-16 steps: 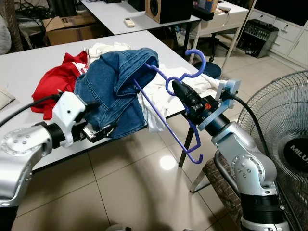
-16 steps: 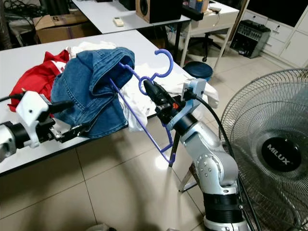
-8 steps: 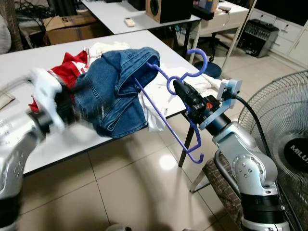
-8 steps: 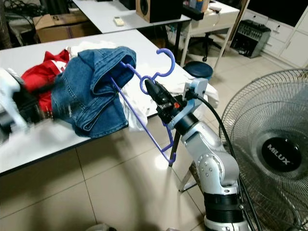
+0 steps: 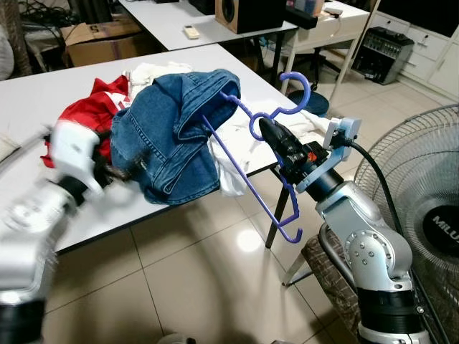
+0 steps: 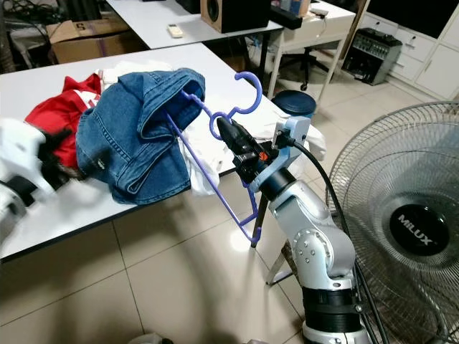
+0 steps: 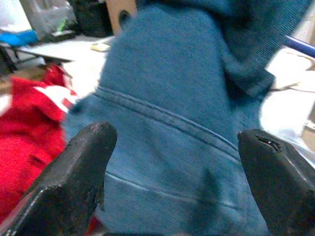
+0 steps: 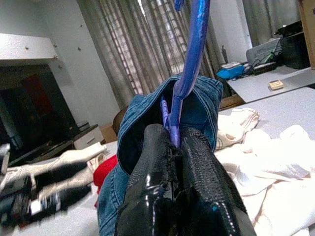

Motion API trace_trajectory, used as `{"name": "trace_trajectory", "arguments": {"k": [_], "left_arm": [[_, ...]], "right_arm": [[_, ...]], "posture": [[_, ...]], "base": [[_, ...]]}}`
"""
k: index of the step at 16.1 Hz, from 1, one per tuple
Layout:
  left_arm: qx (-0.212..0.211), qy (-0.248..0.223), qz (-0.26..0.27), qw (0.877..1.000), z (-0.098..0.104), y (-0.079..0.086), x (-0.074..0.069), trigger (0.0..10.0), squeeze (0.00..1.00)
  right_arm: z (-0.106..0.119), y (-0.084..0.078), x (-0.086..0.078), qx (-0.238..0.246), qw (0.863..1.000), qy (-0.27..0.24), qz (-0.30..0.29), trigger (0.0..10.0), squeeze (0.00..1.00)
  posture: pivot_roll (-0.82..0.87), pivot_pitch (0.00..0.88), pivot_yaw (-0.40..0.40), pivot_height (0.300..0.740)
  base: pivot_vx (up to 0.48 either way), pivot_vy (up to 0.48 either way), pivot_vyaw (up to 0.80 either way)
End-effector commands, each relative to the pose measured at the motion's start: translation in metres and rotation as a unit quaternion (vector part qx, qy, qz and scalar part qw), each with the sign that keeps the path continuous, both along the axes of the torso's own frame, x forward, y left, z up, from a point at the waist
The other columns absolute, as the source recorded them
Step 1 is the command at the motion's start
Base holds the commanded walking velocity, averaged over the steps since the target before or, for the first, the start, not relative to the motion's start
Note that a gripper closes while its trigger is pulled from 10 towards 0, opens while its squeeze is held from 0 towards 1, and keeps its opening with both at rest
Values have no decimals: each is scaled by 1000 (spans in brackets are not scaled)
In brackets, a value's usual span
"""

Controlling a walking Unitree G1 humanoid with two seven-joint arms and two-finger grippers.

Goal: Hang hanger

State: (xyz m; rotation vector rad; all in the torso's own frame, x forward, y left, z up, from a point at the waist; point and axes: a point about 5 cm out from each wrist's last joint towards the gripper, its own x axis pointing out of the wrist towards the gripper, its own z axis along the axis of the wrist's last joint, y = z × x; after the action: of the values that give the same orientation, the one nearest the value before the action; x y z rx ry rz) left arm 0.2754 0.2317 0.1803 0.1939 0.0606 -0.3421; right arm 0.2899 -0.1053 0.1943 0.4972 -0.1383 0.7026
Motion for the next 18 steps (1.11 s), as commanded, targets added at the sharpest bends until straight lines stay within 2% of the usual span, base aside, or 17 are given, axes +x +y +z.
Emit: {"name": "trace_trajectory", "arguments": {"k": [1, 3, 6, 8, 9, 10, 11, 12, 13, 14, 18], "left_arm": [[-7, -10, -8, 1000, 5, -7, -1, 10000, 0], [-51, -33, -41, 997, 7, -26, -8, 10000, 0], [43, -73, -71, 994, 6, -43, -8, 10000, 0], [97, -62, -51, 992, -4, -48, -2, 10000, 0], [147, -52, -23, 987, -13, -45, 4, 10000, 0], [183, -36, 55, 981, -27, -32, 14, 10000, 0], [176, -26, 84, 980, -33, -27, 19, 10000, 0], [173, -23, 84, 981, -35, -28, 19, 10000, 0], [155, -19, 90, 984, -39, -30, 24, 5922, 0], [154, -17, 96, 983, -41, -30, 27, 0, 0], [146, -44, 107, 983, -34, -31, 39, 0, 0]], "right_arm": [[10, -5, 2, 10, 999, -23, -19, 10000, 0], [12, -3, 8, 21, 999, -17, -35, 10000, 0], [15, 7, 16, 30, 999, -4, -28, 10000, 0], [19, 14, 18, 38, 999, -1, -6, 10000, 0], [21, 17, 18, 49, 999, 1, 5, 10000, 0], [24, 20, 19, 64, 998, 3, 12, 10000, 0], [25, 21, 19, 69, 998, 4, 12, 10000, 0], [25, 20, 19, 70, 998, 4, 12, 10000, 0], [25, 20, 20, 73, 997, 5, 9, 10000, 0], [25, 19, 19, 74, 997, 6, 8, 10000, 0], [23, 11, 17, 81, 997, 11, -12, 10000, 0]], "posture": [[-74, 9, 13, 740], [-74, 10, 13, 740], [-64, 13, -1, 740], [-58, 12, -8, 740], [-50, 10, -17, 740], [-50, 10, -17, 740], [-51, 9, -17, 740], [-51, 9, -17, 740], [-56, 7, -12, 740], [-61, 6, -8, 740], [-73, 7, 9, 740]], "base": [[0, 0, 0], [0, 0, 0], [0, 0, 0], [0, 0, 0], [0, 0, 0], [0, 0, 0], [0, 0, 0], [0, 0, 0], [0, 0, 0], [0, 0, 0], [0, 0, 0]]}}
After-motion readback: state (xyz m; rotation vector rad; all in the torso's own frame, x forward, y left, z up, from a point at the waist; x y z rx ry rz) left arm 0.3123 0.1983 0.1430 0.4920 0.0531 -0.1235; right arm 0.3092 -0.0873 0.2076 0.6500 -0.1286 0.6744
